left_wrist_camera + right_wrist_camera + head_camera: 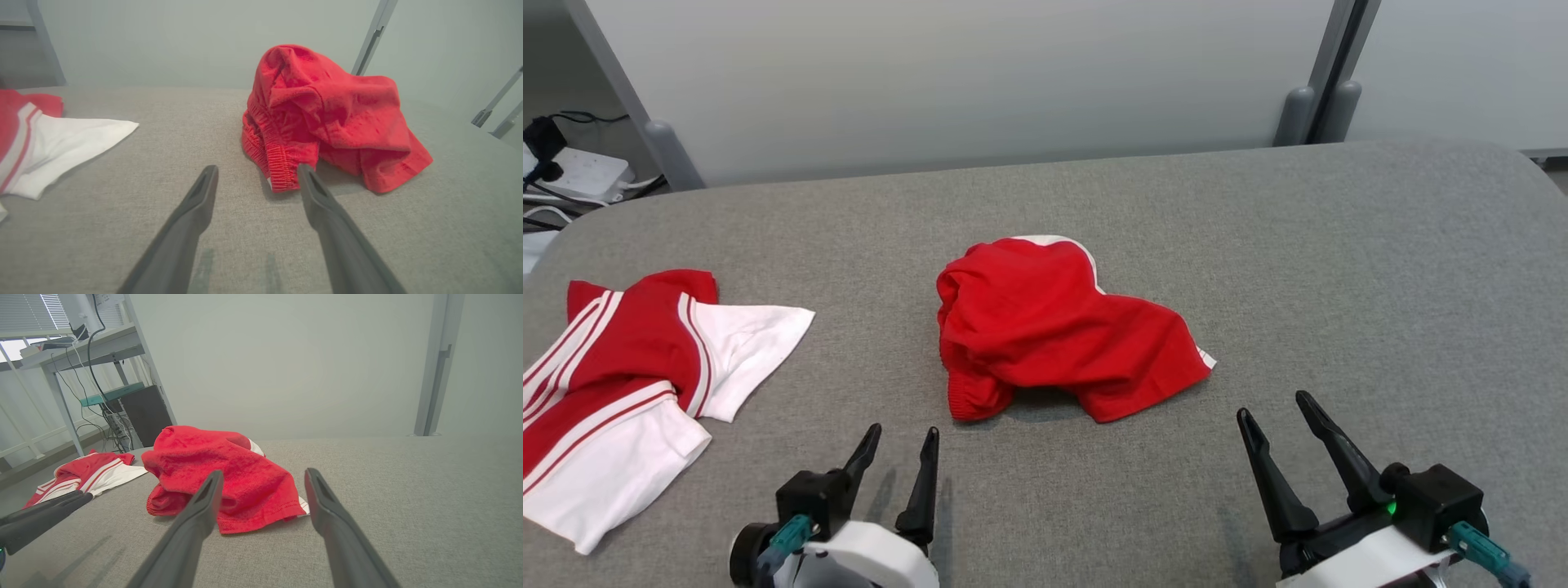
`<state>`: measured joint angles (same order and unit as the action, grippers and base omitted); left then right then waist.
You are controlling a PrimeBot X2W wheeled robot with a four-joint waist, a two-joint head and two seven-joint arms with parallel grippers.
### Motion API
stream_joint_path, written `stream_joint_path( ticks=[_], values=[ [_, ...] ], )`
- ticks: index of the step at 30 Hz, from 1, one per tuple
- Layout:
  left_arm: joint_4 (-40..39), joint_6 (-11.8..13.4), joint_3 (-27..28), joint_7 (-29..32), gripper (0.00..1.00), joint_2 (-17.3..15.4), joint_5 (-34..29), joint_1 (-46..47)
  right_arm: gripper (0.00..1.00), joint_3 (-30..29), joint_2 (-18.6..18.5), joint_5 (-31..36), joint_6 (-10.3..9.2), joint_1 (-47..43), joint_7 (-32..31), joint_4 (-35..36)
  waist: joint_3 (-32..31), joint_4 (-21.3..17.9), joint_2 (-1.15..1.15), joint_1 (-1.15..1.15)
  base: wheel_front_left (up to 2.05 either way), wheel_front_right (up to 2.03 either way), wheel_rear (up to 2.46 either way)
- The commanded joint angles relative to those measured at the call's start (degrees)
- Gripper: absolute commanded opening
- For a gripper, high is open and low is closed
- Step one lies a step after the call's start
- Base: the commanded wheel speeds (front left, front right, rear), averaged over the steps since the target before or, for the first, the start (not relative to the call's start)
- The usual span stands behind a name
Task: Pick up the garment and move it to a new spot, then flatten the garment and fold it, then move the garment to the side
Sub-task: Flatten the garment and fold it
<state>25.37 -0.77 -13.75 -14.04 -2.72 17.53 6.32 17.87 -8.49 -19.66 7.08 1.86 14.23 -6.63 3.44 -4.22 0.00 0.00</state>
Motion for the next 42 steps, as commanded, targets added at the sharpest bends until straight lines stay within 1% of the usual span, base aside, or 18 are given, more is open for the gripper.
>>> stream_joint_path(
  ticks=[1, 5, 12, 22, 23, 28, 32, 34, 37, 42],
  values=[
    [-0.33, -0.39, 1.35, 0.04, 1.0, -0.17, -0.42, 3.36, 1.0, 1.34, -0.74, -0.35, 0.41, 2.11, 0.77, 1.57, 0.95, -0.65, 0.0, 0.0, 0.0, 0.0, 0.0],
    [4.54, -1.22, -0.25, 0.37, 1.0, -0.17, -0.97, 7.46, 1.0, 1.66, -0.92, -0.57, 0.41, 3.05, 0.77, 1.94, 2.74, -1.63, 0.0, 0.0, 0.0, 0.0, 0.0],
    [13.11, -1.93, -1.73, 1.03, 1.0, -0.6, -2.01, 13.57, 1.0, 2.25, -1.4, -0.99, 0.41, 4.68, 0.77, 2.86, 5.93, -3.08, 0.0, 0.0, 0.0, 0.0, 0.0],
    [21.05, -2.52, -3.34, -0.09, 1.0, -0.62, -2.89, 19.87, 1.0, 2.43, -1.64, -1.19, 0.41, 5.99, 0.77, 3.38, 8.52, -3.84, 0.0, 0.0, 0.0, 0.0, 0.0],
    [21.44, -2.57, -3.47, -0.19, 0.0, -0.58, -2.82, 20.29, 1.0, 2.46, -1.64, -1.2, 0.41, 6.09, 0.77, 3.32, 8.6, -3.84, 0.0, 0.0, 0.0, 0.0, 0.0],
    [22.05, -3.45, -4.15, -0.57, 0.0, -0.45, -2.22, 21.3, 1.0, 2.41, -1.54, -1.2, 0.41, 6.32, 0.77, 3.12, 8.5, -3.79, 0.0, 0.0, 0.0, 0.0, 0.0],
    [19.47, -4.79, -5.21, -0.85, 0.0, -0.36, -1.59, 21.45, 1.0, 2.31, -1.49, -1.2, 0.41, 6.24, 0.77, 2.87, 7.9, -3.56, 0.0, 0.0, 0.0, 0.0, 0.0],
    [16.45, -5.52, -5.89, -0.91, 0.0, -0.33, -0.98, 21.42, 1.0, 2.31, -1.41, -1.22, 0.41, 6.2, 0.77, 2.81, 7.44, -3.39, 0.0, 0.0, 0.0, 0.0, 0.0],
    [9.53, -6.03, -6.01, -0.94, 0.0, -0.31, -0.17, 21.25, 1.0, 2.43, -1.28, -1.28, 0.41, 5.99, 0.77, 2.56, 6.45, -3.08, 0.0, 0.0, 0.0, 0.0, 0.0],
    [-2.95, -6.45, -6.09, -0.82, 0.0, -0.27, 3.81, 20.77, 1.0, 2.86, -0.99, -1.43, 0.41, 5.37, 0.77, 2.0, 4.07, -2.74, 0.0, 0.0, 0.0, 0.0, 0.0]
  ],
)
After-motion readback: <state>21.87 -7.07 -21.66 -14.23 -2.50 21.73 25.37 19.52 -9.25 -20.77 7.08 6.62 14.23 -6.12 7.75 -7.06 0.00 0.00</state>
